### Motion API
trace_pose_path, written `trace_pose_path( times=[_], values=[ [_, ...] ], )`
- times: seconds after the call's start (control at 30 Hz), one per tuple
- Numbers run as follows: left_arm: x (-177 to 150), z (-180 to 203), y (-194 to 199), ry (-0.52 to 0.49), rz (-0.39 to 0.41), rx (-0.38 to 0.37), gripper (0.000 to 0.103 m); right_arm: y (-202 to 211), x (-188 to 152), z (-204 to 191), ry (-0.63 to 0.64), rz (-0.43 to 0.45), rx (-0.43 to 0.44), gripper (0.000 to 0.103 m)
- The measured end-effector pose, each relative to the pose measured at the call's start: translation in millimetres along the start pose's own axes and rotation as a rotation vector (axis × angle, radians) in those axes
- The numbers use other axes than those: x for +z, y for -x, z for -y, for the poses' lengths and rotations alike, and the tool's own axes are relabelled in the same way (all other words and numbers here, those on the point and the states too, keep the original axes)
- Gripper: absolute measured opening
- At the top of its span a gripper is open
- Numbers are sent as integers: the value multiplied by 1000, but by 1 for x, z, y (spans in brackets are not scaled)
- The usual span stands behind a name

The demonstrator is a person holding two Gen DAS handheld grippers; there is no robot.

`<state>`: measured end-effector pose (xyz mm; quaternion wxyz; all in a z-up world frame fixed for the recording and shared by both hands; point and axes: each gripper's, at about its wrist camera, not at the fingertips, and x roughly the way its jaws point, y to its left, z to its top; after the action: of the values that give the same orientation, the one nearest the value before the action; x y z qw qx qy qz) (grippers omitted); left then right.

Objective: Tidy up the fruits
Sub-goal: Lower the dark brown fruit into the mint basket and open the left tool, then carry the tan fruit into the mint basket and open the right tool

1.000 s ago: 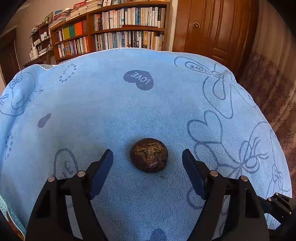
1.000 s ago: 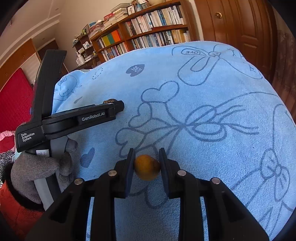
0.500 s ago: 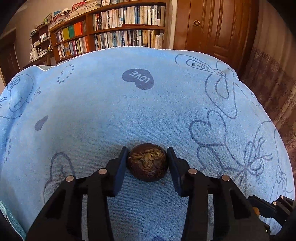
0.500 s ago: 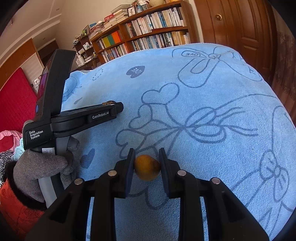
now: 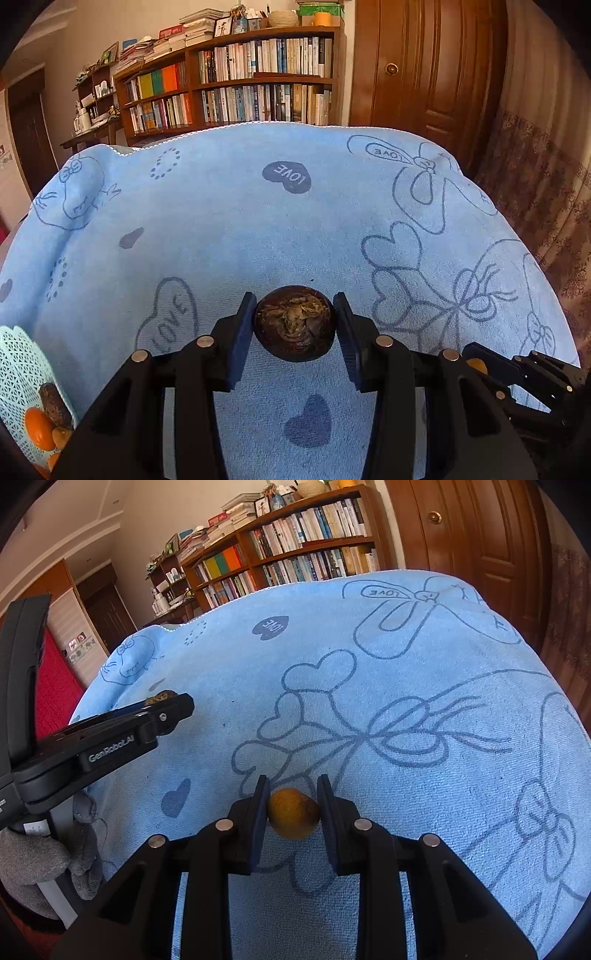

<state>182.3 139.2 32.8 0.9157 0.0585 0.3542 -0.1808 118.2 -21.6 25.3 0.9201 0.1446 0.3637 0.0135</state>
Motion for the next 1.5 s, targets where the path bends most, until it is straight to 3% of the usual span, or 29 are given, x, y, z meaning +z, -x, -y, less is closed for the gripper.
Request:
trace_pose_path(
  times=[0.67, 1.33, 1.4, 1.47, 1.5],
  values=[
    [-64, -73, 105, 139, 69, 140, 44, 3, 0, -7, 28, 21, -40, 27],
    [-98, -153, 141, 282, 93, 272, 45, 21, -8, -52, 88, 31, -15, 27],
    [-100, -159, 146, 295, 106, 285, 50, 21, -9, -59, 96, 30, -7, 27],
    [-101, -166, 154, 316, 127, 309, 79, 22, -10, -66, 103, 28, 0, 27],
    [-101, -169, 158, 326, 142, 320, 81, 22, -11, -68, 106, 27, 4, 27]
  ],
)
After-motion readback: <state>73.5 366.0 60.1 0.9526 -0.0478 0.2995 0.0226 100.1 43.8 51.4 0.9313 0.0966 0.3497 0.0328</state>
